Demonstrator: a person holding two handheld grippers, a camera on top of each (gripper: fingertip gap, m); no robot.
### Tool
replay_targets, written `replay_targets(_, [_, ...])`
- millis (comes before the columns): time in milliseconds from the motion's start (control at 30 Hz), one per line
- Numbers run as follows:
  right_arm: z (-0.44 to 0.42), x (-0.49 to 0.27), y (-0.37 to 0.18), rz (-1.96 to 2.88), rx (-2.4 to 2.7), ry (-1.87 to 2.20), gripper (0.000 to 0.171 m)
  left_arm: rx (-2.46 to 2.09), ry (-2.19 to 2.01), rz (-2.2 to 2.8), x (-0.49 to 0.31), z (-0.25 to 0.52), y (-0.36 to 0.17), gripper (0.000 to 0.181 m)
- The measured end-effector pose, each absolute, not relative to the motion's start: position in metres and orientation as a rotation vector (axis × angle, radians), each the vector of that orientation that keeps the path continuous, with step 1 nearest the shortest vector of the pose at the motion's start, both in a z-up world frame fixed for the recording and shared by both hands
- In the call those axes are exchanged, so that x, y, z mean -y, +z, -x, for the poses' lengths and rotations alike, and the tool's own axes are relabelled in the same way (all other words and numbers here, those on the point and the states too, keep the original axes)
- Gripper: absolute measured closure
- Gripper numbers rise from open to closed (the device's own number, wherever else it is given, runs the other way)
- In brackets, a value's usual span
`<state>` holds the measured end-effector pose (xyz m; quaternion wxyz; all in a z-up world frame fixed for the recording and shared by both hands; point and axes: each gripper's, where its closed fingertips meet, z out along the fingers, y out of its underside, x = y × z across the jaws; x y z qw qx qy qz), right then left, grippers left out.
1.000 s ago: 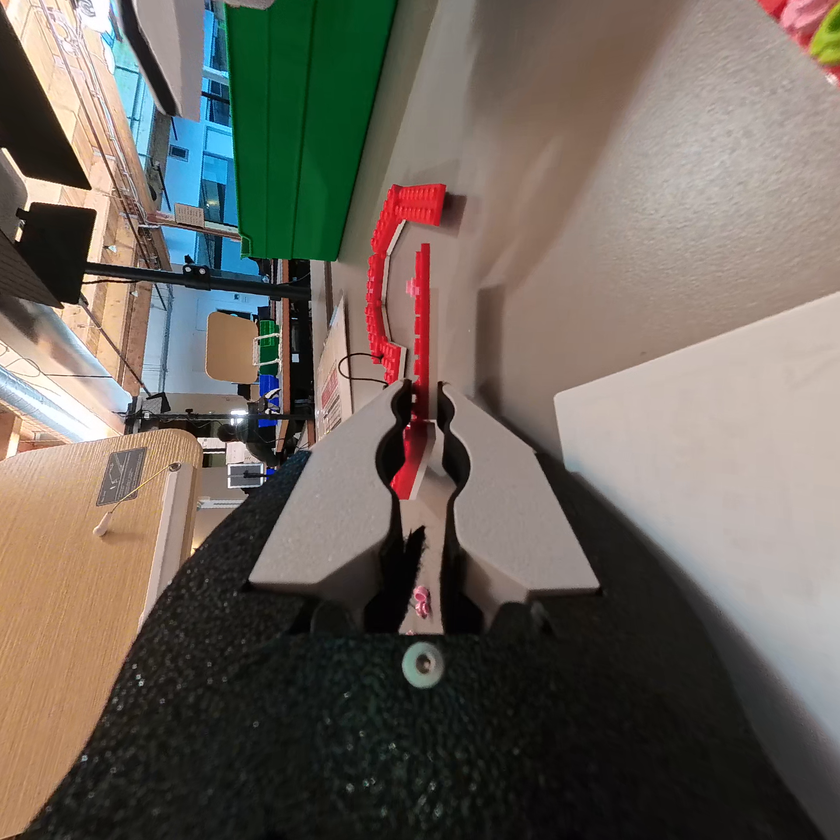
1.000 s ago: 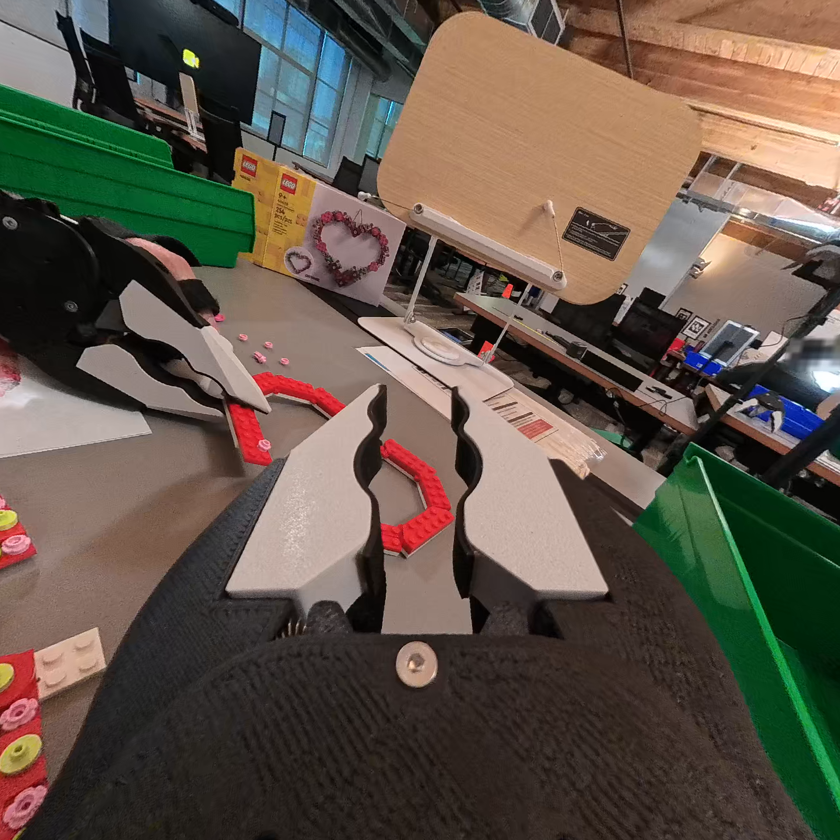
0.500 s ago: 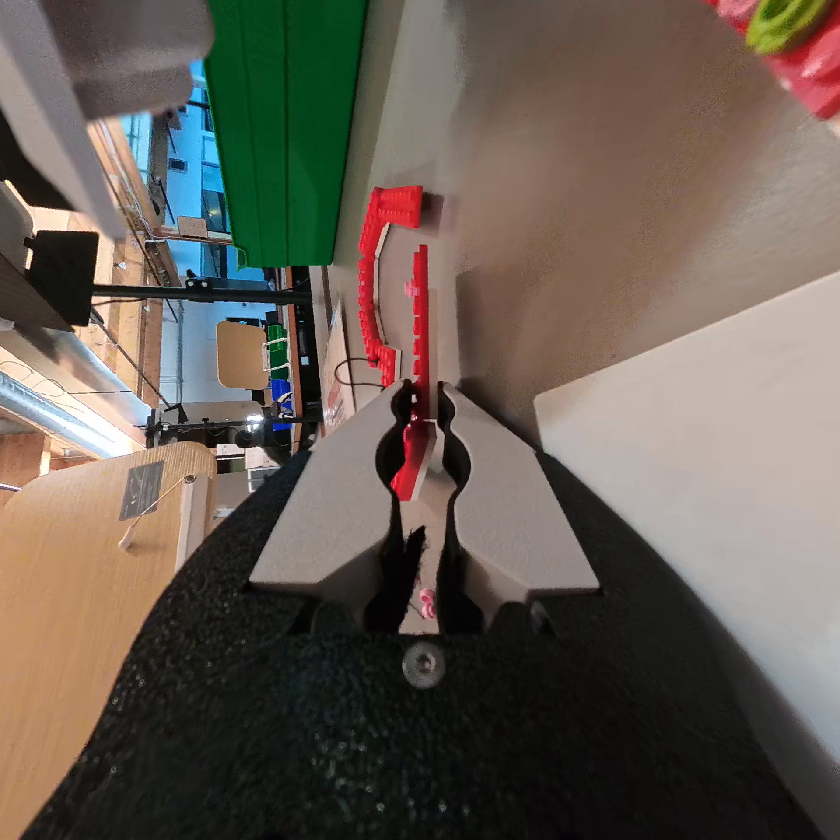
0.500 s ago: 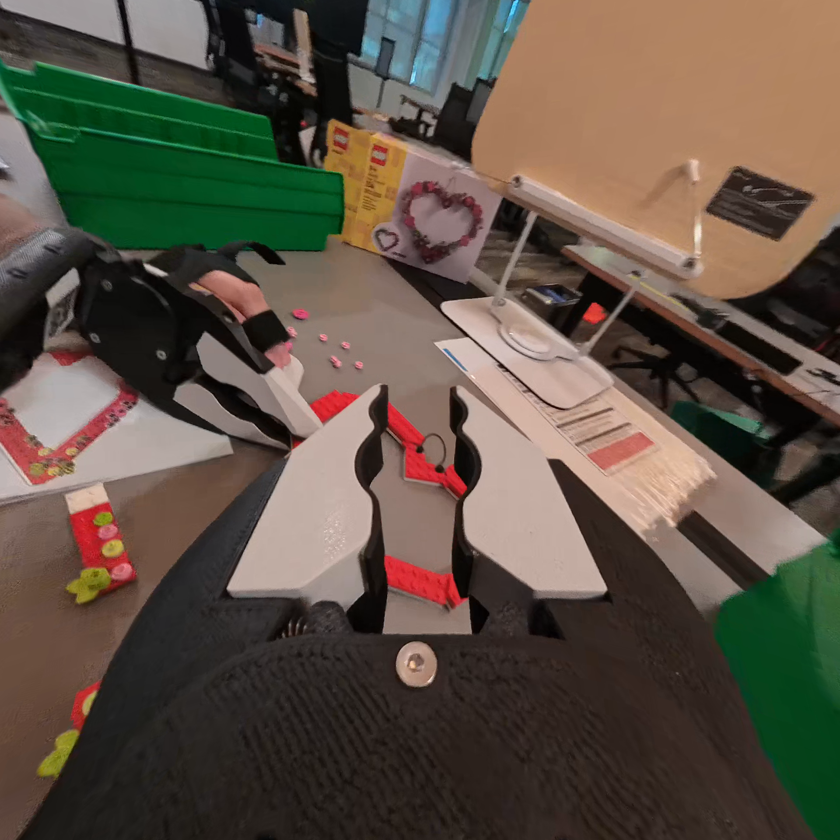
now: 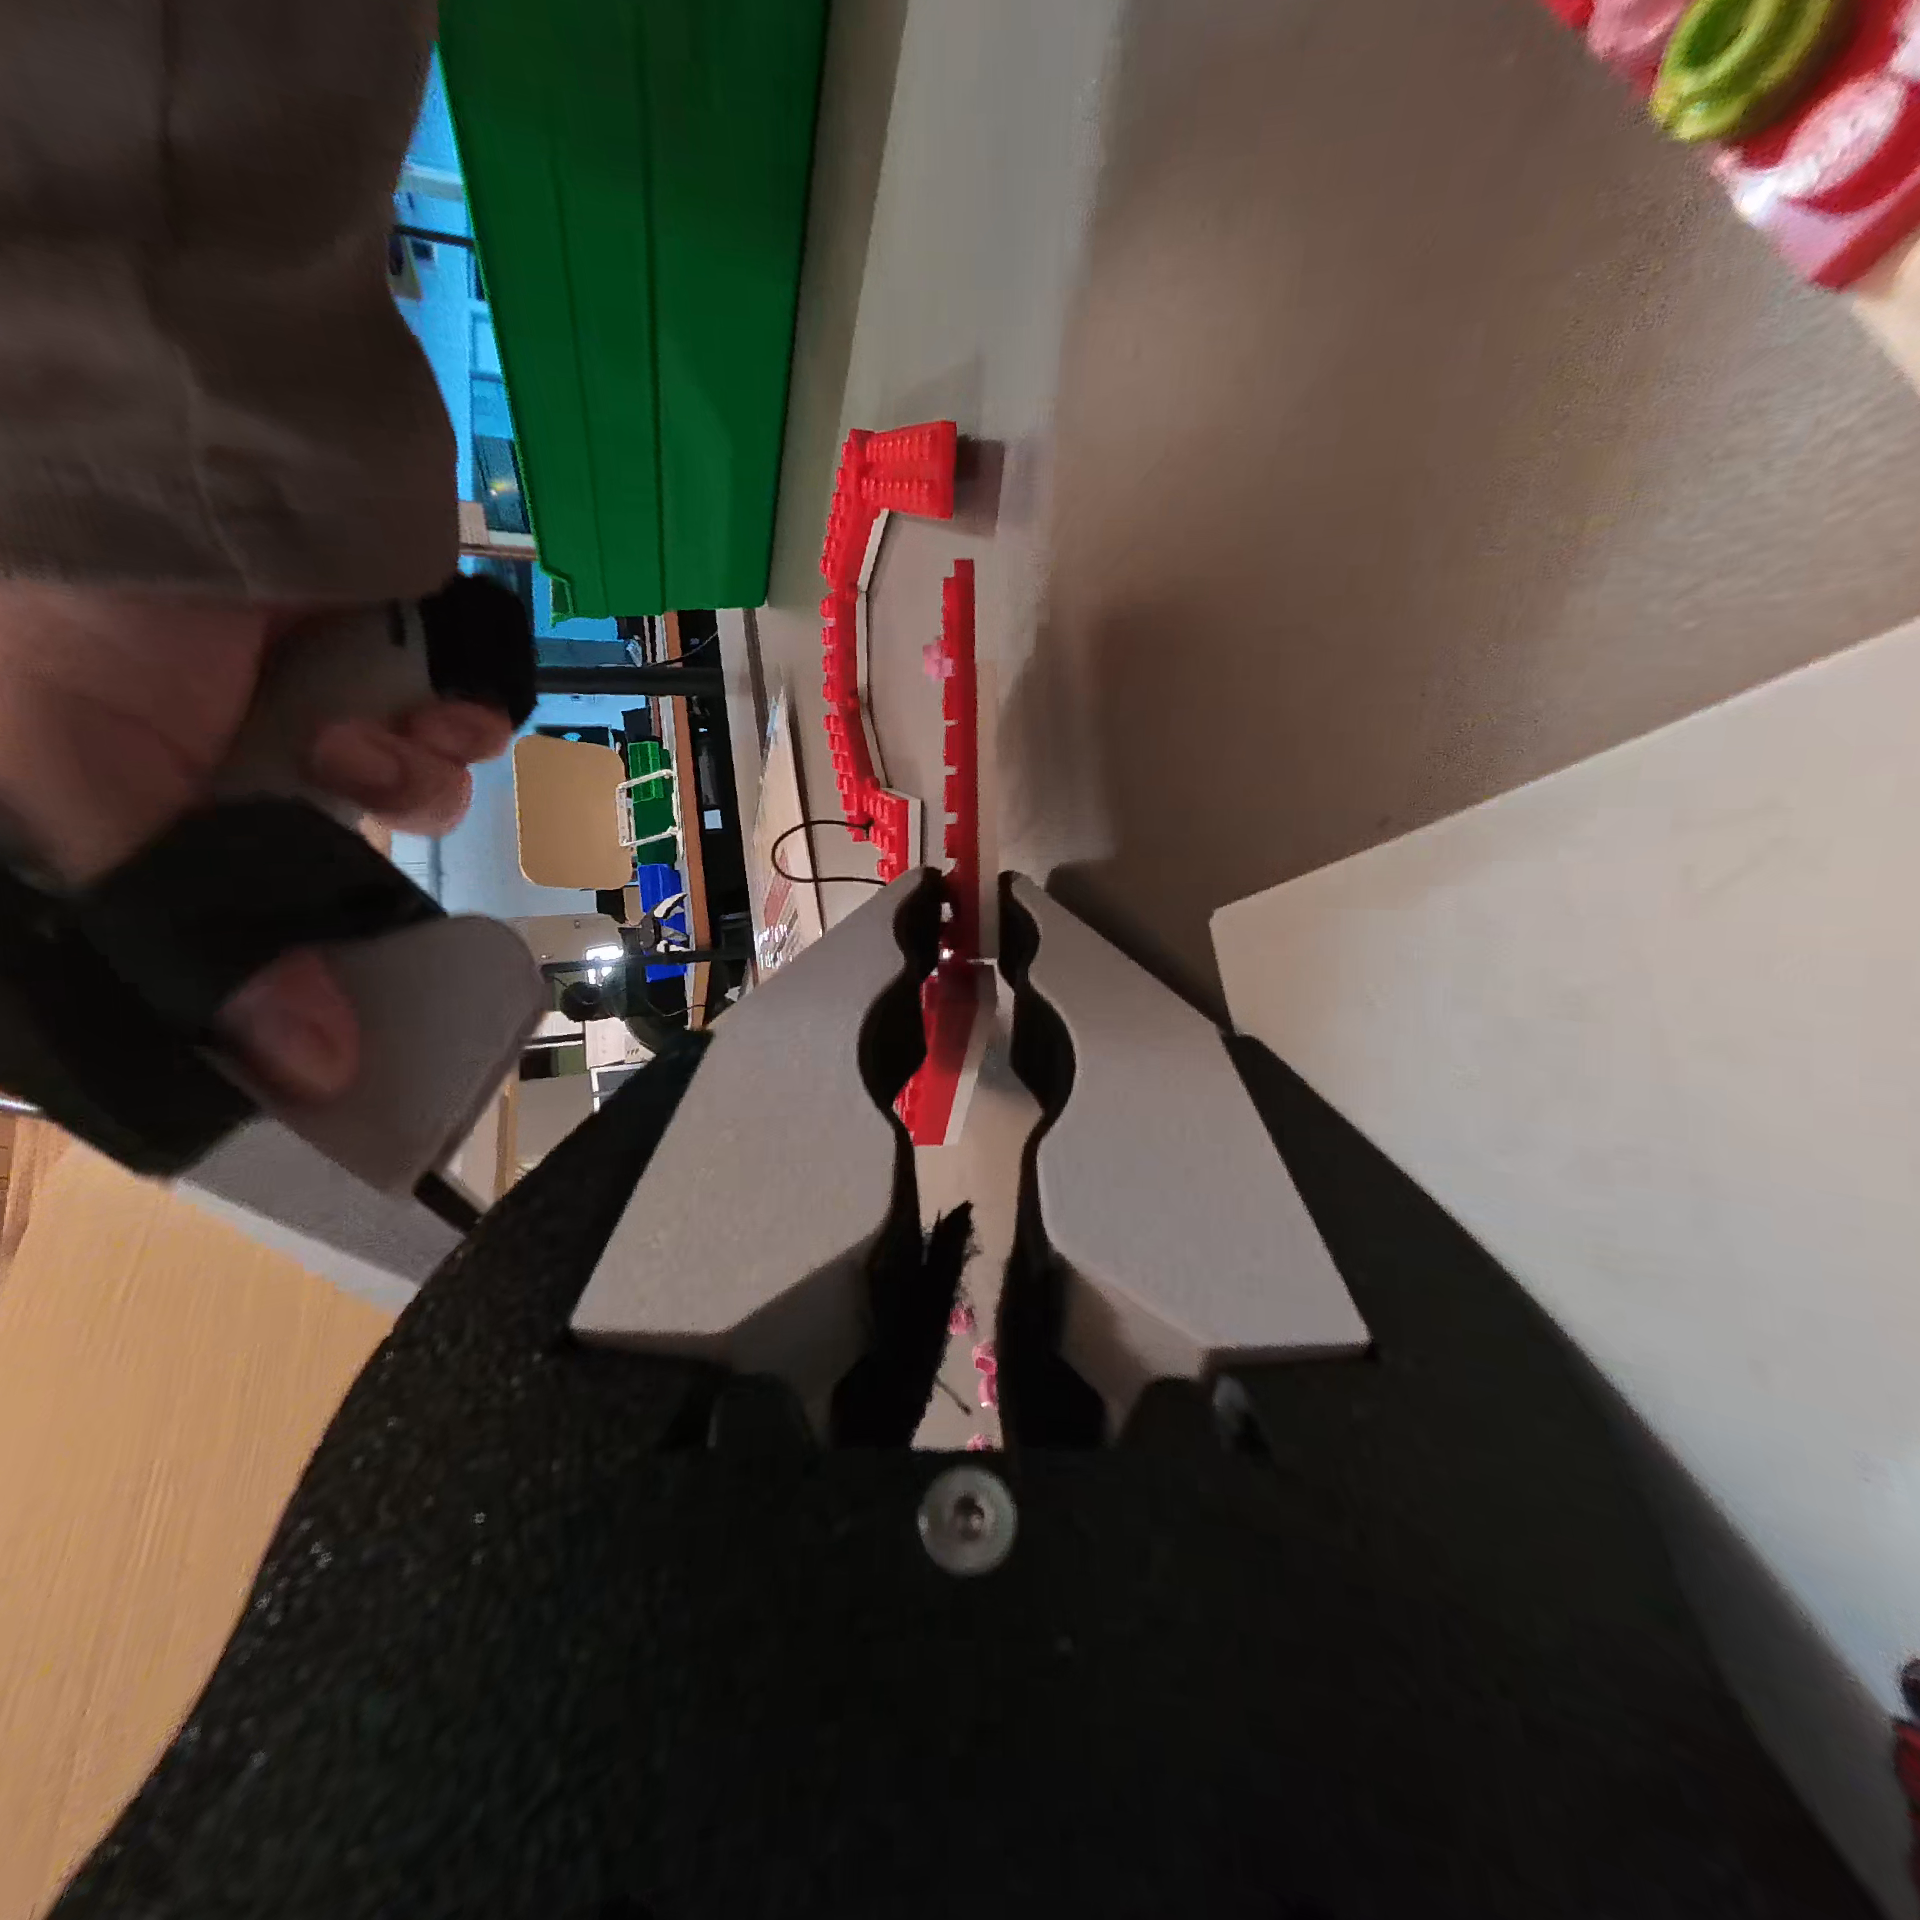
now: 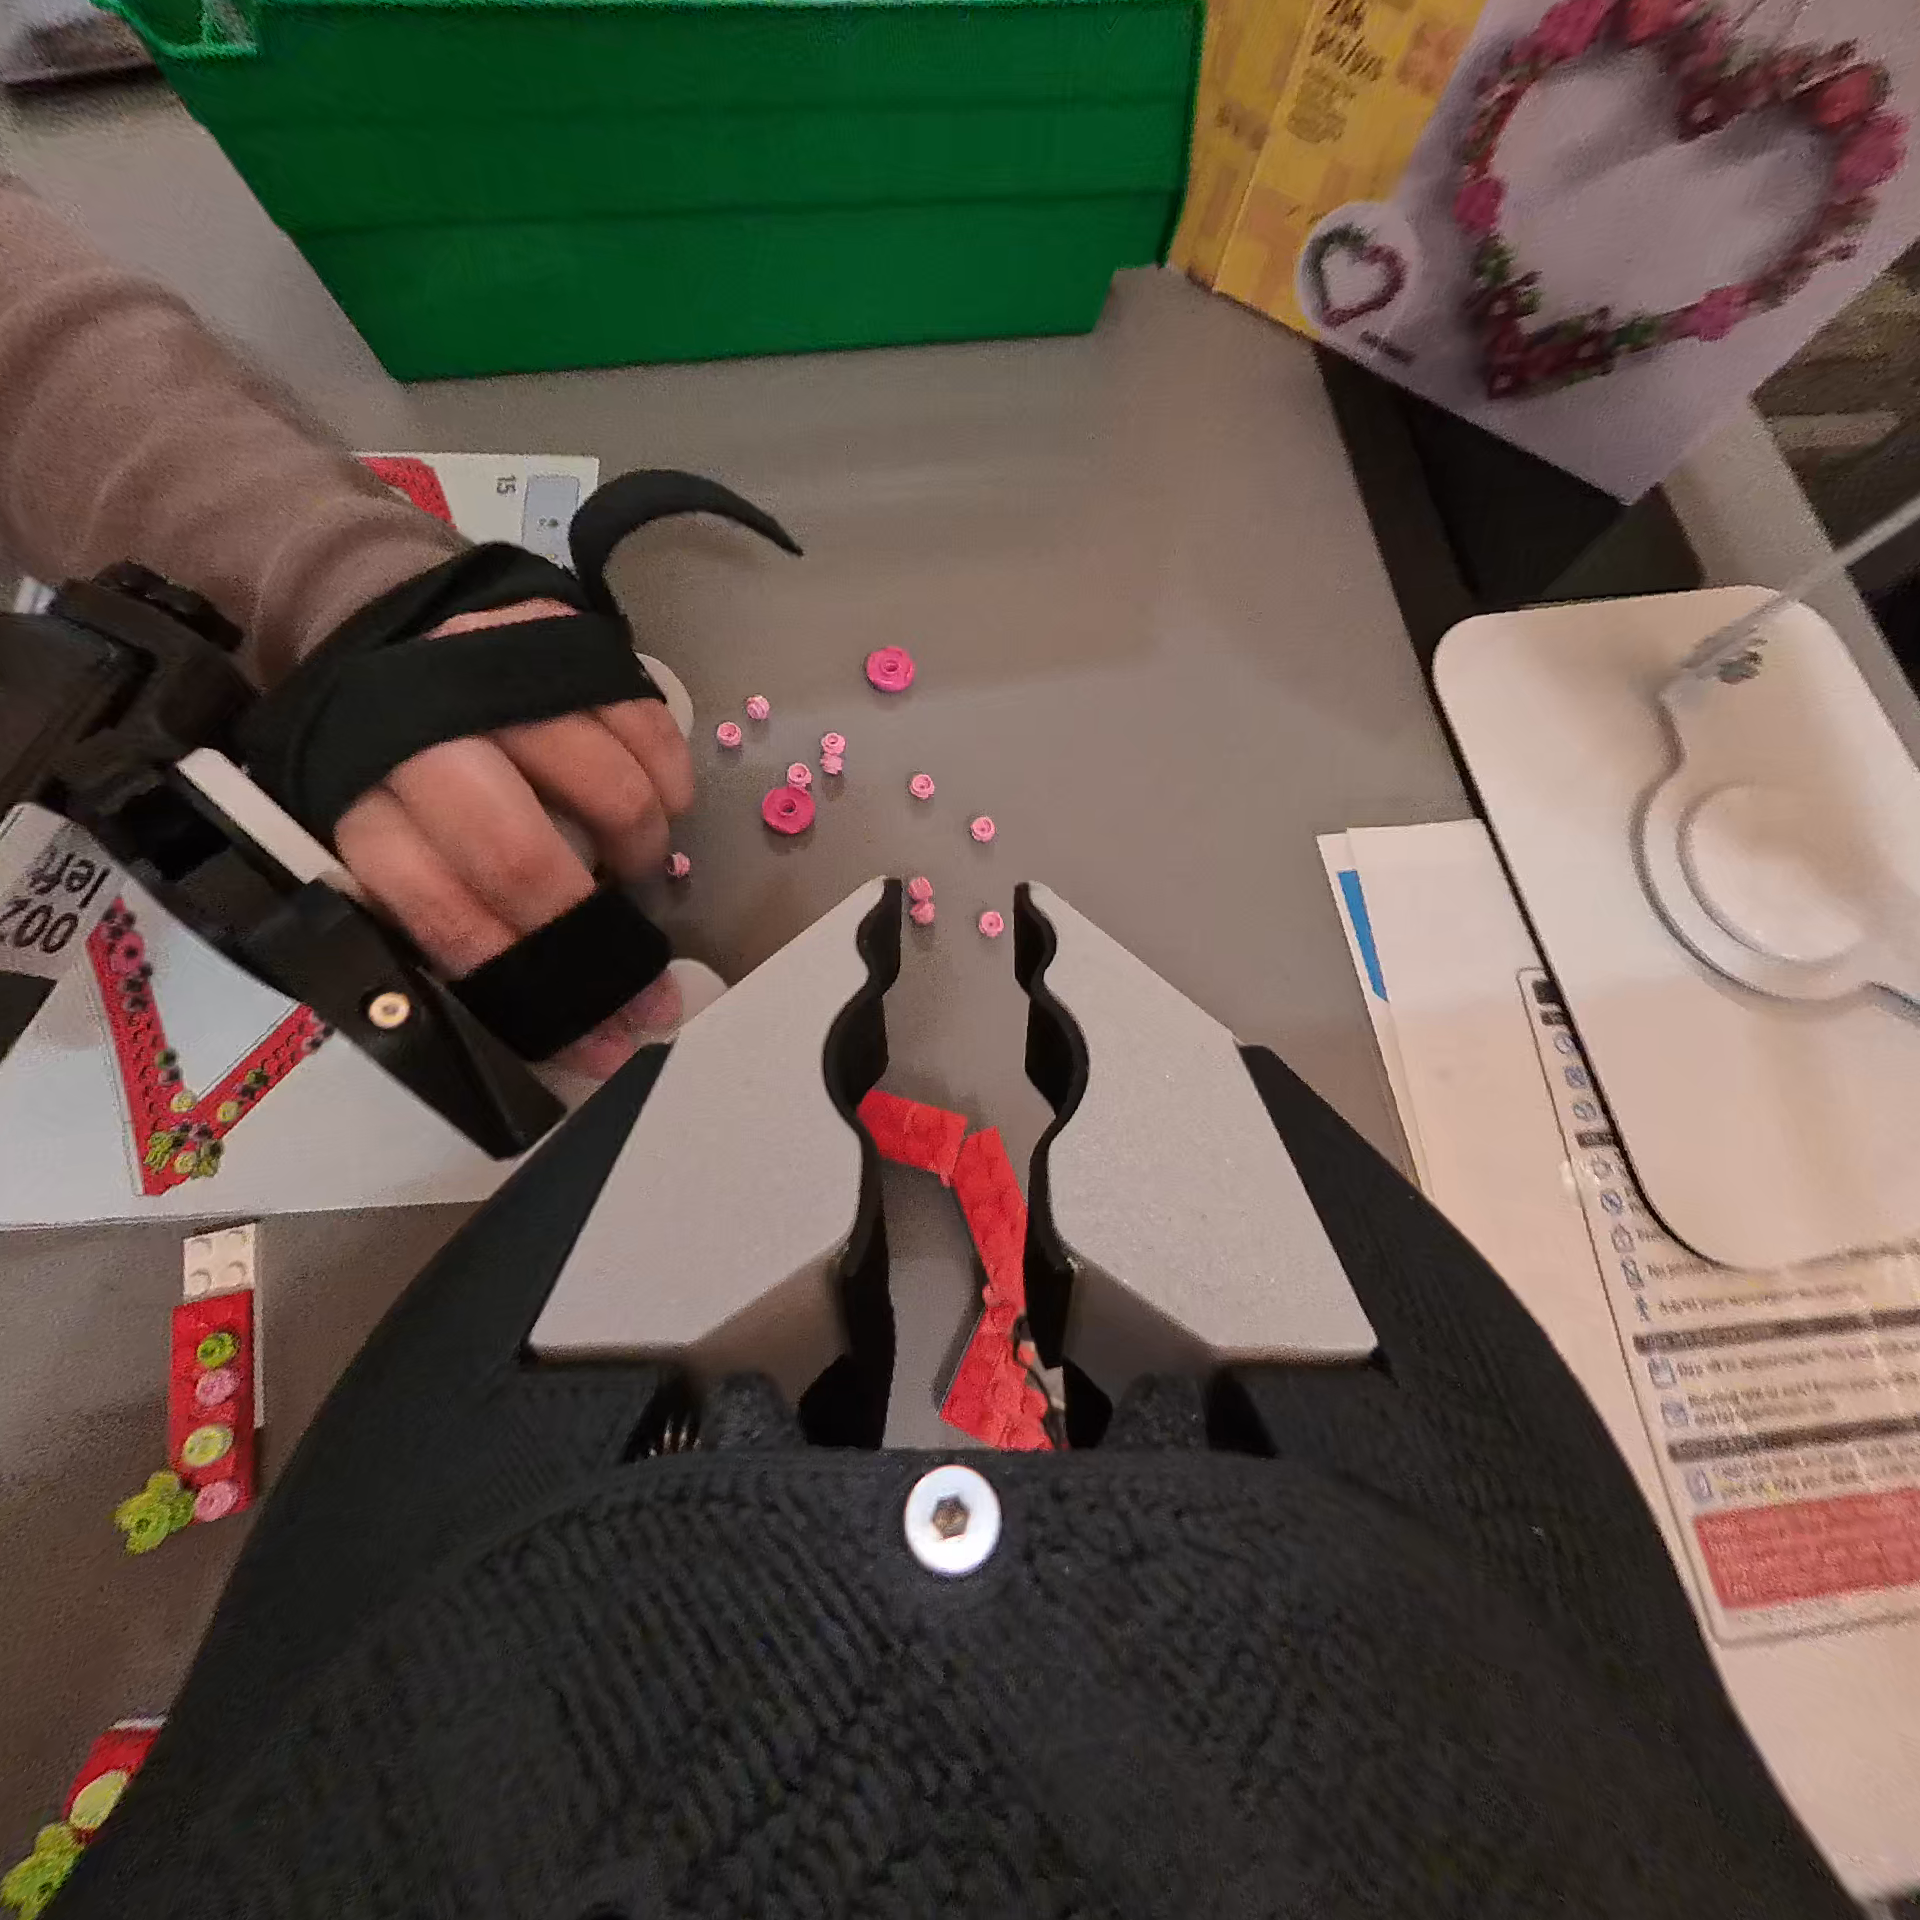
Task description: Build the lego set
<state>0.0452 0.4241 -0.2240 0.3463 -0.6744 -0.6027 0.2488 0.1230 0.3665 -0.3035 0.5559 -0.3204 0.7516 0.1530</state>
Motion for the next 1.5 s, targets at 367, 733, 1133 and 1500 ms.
replay_targets(367, [-0.016, -0.425, -0.241, 1.775, 1.677, 0.635, 0.151, -1.778, 0.358, 0.758, -0.367, -0.123, -0.304, 0.174])
replay_targets(733, [-0.023, -0.429, -0.271, 1.857, 1.849, 0.481, 0.155, -1.779, 0.391, 0.734, -0.366, -0.123, -0.303, 0.174])
replay_targets(1133, [-0.022, -0.427, -0.3, 1.928, 1.993, 0.585, 0.157, -1.781, 0.389, 0.732, -0.366, -0.123, -0.303, 0.174])
replay_targets(1500, [-0.019, -0.423, -0.312, 1.814, 2.133, 0.485, 0.159, -1.782, 0.391, 0.73, -0.366, -0.124, -0.303, 0.174])
